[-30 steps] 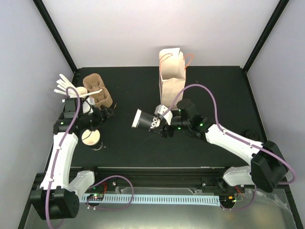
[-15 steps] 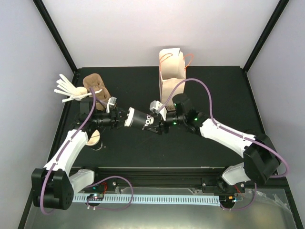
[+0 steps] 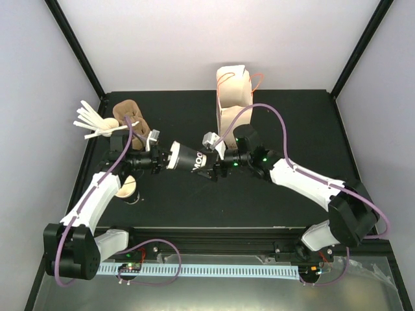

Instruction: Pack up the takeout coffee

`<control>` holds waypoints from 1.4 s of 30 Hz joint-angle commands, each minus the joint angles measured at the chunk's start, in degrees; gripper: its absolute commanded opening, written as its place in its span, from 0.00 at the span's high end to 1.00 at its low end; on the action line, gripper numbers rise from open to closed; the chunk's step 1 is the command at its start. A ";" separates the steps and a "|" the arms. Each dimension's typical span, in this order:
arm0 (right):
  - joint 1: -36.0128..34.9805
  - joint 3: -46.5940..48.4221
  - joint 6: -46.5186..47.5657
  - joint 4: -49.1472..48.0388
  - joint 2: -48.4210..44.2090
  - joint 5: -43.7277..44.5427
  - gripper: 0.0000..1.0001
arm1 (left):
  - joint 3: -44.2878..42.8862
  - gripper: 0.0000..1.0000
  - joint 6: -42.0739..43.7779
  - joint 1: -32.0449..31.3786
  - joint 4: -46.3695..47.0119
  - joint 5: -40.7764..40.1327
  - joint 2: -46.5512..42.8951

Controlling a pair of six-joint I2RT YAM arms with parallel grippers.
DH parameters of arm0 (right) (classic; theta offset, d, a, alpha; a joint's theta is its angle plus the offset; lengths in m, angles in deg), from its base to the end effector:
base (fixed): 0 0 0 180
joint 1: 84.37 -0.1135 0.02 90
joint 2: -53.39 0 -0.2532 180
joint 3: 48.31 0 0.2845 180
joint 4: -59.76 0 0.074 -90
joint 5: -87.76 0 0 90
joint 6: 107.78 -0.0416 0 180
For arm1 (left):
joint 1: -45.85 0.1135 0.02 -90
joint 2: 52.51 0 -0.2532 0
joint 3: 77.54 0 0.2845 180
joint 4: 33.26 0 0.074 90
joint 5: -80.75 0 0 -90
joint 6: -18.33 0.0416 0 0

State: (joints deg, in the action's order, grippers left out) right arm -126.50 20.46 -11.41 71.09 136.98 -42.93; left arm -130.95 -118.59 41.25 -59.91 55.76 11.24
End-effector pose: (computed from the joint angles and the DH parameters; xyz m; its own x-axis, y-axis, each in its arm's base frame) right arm 0.2499 0.2626 0.2458 -0.2202 -0.3127 -0.9240 -0.9731 0.1359 0.1860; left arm 0.2572 -0.0585 0.2344 -0.9615 -0.2322 -0.1472 0.0780 0.2832 -0.9559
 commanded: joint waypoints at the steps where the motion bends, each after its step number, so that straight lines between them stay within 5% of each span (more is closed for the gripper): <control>1: 1.17 -1.26 -1.34 1.32 -3.18 9.91 0.01 | -3.67 0.99 4.19 -0.52 -3.74 -3.17 -0.63; 9: 5.98 -12.09 -9.92 4.90 -14.39 21.86 0.00 | -11.60 0.98 16.93 -7.12 -14.92 -20.31 5.35; 12: 7.60 -7.92 -18.11 16.42 -14.06 34.60 0.00 | -15.27 0.98 20.16 -11.97 -16.80 -26.01 9.19; 17: 18.66 1.40 -24.76 38.49 -5.88 32.21 0.00 | -19.03 0.99 25.20 -19.32 -19.39 -38.92 15.95; 22: 29.10 1.07 -30.43 43.48 -6.25 36.52 0.00 | -21.32 0.99 29.01 -27.07 -20.63 -49.00 21.09; 27: 31.47 2.18 -34.59 46.26 -6.94 44.40 0.00 | -25.18 0.98 32.79 -34.26 -23.78 -60.30 25.06; 38: 34.11 2.67 -40.78 47.75 -5.13 49.08 0.00 | -25.03 0.85 35.00 -36.97 -21.15 -62.17 28.44; 42: 36.36 2.81 -41.75 49.25 -4.92 50.40 0.00 | -25.52 0.73 36.08 -36.97 -21.73 -61.89 28.61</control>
State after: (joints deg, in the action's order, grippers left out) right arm -92.08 22.14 -50.56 118.41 131.58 4.09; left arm -154.40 -84.64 4.50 -81.88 -5.24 39.39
